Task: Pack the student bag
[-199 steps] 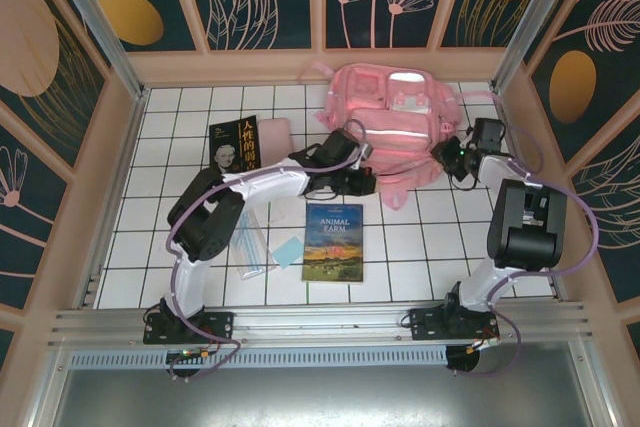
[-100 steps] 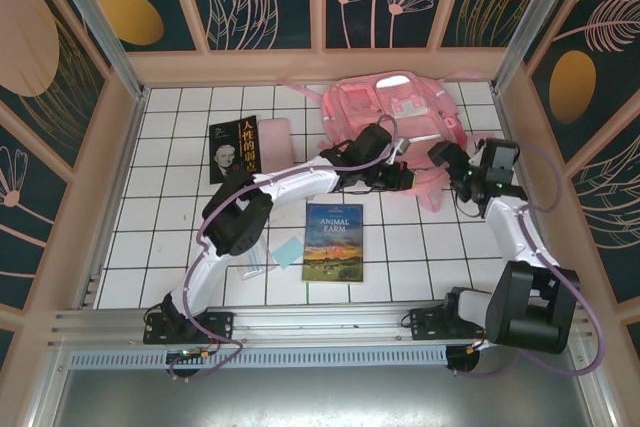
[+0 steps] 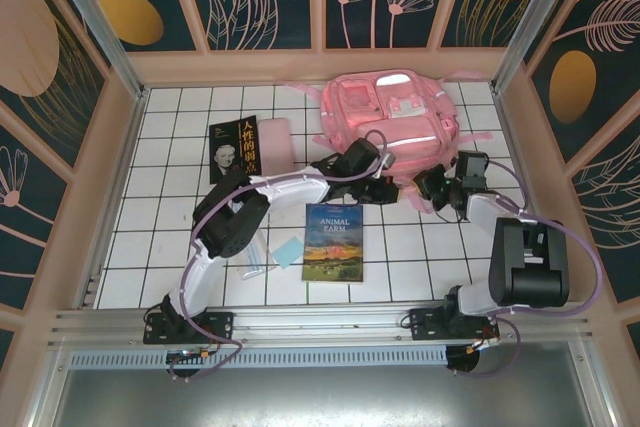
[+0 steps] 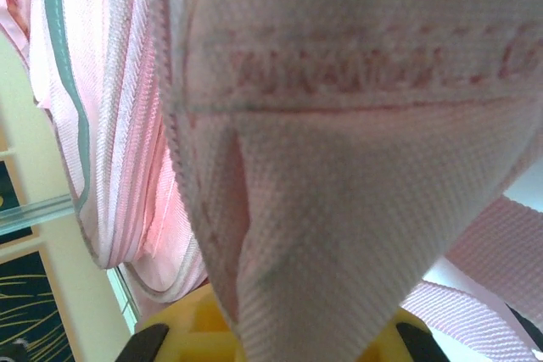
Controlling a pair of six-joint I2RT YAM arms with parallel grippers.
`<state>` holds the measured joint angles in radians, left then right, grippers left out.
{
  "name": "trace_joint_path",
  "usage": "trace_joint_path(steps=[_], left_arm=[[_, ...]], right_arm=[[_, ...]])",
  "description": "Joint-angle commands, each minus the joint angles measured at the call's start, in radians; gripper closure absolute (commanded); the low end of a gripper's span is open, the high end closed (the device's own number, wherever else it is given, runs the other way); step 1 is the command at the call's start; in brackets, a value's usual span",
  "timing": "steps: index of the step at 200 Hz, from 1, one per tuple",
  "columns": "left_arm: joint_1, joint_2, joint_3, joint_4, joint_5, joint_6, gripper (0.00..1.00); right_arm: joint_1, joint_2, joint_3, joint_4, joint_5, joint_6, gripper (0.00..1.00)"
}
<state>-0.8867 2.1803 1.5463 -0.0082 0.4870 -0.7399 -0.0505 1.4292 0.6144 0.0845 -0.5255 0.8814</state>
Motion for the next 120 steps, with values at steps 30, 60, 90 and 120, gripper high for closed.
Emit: trace_joint_path(steps=[30,60,90,120], left_arm=[[0.179,-0.151,-0.271,0.015,-0.155,0.005,1.0],[0.262,-0.15,-0.269,0.032,-0.221,0.023,1.0],[0.322,-0.116,-0.194,0.015,-0.337,0.05,1.0],[0.342,-0.133,-0.128,-0.012,-0.342,0.116,1.0]], right_arm=[[-0.062,-0.108,0.035,-0.026,0.045,-0.09,1.0],[-0.072,-0.087,0.039,-0.035,0.017,-0.113,1.0],[-0.082,-0.063,0.079,-0.07,0.016,-0.172,1.0],[-0.101,-0.031,0.143,-0.139,0.065,-0.269,1.0]])
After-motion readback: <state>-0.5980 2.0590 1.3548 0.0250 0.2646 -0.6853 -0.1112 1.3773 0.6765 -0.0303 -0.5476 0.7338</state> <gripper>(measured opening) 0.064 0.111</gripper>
